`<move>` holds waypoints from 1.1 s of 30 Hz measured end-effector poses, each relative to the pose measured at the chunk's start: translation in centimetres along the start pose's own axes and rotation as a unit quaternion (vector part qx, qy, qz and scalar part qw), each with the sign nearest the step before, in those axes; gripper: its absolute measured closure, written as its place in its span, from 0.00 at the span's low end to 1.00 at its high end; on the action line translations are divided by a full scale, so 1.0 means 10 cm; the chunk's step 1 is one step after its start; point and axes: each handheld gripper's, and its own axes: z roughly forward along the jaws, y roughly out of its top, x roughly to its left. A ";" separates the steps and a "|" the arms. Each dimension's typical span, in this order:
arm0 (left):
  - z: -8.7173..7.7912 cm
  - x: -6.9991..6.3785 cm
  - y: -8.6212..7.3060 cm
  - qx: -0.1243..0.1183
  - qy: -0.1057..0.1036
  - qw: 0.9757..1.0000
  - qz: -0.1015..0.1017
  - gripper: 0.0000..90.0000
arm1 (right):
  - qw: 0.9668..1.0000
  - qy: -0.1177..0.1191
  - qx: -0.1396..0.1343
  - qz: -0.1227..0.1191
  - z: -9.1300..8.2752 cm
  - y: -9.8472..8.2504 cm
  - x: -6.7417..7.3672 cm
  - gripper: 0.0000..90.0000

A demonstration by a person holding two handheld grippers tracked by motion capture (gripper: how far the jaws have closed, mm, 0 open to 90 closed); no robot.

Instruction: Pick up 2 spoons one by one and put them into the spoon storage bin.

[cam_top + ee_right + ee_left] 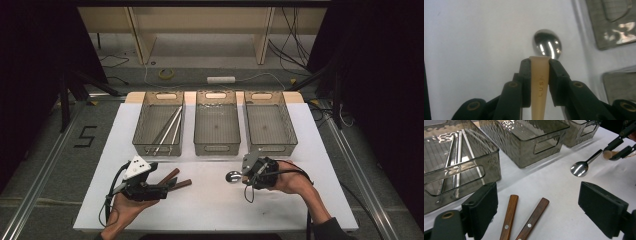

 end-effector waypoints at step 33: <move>-0.13 0.07 -0.02 -0.036 0.011 0.999 -0.002 0.17 | 0.958 -0.049 -0.211 0.189 -0.47 0.64 -0.79 0.83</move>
